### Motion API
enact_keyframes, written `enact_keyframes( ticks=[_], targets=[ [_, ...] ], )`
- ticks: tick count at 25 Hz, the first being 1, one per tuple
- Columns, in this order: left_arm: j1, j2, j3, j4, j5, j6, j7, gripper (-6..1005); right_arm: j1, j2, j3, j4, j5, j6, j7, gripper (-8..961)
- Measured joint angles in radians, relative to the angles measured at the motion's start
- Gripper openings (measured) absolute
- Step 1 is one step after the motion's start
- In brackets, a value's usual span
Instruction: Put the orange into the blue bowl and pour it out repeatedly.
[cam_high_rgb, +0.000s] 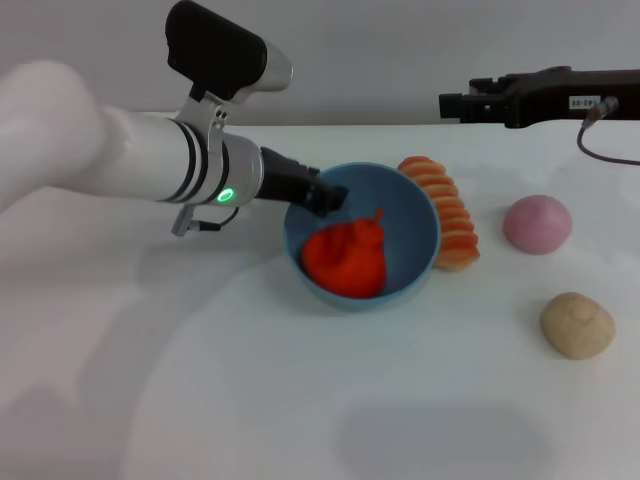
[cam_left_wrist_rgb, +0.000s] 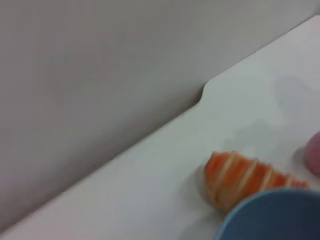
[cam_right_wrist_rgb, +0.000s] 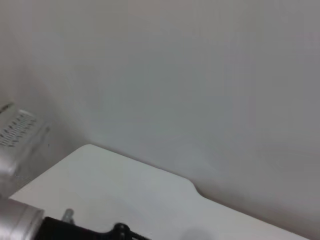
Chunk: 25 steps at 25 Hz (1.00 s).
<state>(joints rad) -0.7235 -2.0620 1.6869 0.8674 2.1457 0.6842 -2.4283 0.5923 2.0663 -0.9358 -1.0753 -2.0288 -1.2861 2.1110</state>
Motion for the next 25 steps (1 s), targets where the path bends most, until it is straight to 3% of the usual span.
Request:
enact_keyframes(
  ticks=[4,7,10,15,16,18,19,20,21,23,25],
  targets=[
    [0.037,0.003,-0.029,0.109,0.034,0.0,0.0,296,-0.003,0.0,0.003,0.0,-0.002,0.013,0.0,589],
    [0.041,0.003,-0.046,0.123,0.054,0.001,-0.001,351,-0.008,0.0,0.003,-0.004,-0.003,0.015,-0.002,590],
    [0.041,0.003,-0.069,0.128,0.061,-0.001,0.001,590,-0.017,0.0,0.009,-0.009,-0.002,0.017,-0.03,592],
    [0.059,0.003,-0.105,0.158,0.06,-0.04,0.011,768,-0.042,0.0,0.012,-0.013,0.001,0.058,-0.123,594],
    [0.104,-0.002,-0.083,0.194,0.056,-0.164,0.018,804,-0.047,0.002,0.012,-0.012,0.001,0.092,-0.132,595],
    [0.131,-0.003,-0.047,0.201,0.052,-0.26,0.02,804,-0.065,0.007,0.006,-0.007,0.007,0.178,-0.145,596],
    [0.171,-0.003,0.029,0.198,0.045,-0.412,0.021,804,-0.076,0.009,-0.002,0.0,0.022,0.226,-0.166,596],
    [0.171,-0.003,0.029,0.198,0.045,-0.412,0.021,804,-0.087,0.01,-0.01,0.014,0.053,0.278,-0.203,597],
    [0.19,-0.003,0.075,0.192,0.042,-0.51,0.021,804,-0.098,0.012,-0.018,0.031,0.087,0.317,-0.245,642],
    [0.234,-0.005,0.193,0.163,0.039,-0.745,0.011,804,-0.116,0.013,-0.033,0.095,0.227,0.411,-0.397,733],
    [0.263,-0.006,0.274,0.136,0.036,-0.912,-0.011,804,-0.13,0.014,-0.044,0.173,0.401,0.474,-0.589,734]
  ],
)
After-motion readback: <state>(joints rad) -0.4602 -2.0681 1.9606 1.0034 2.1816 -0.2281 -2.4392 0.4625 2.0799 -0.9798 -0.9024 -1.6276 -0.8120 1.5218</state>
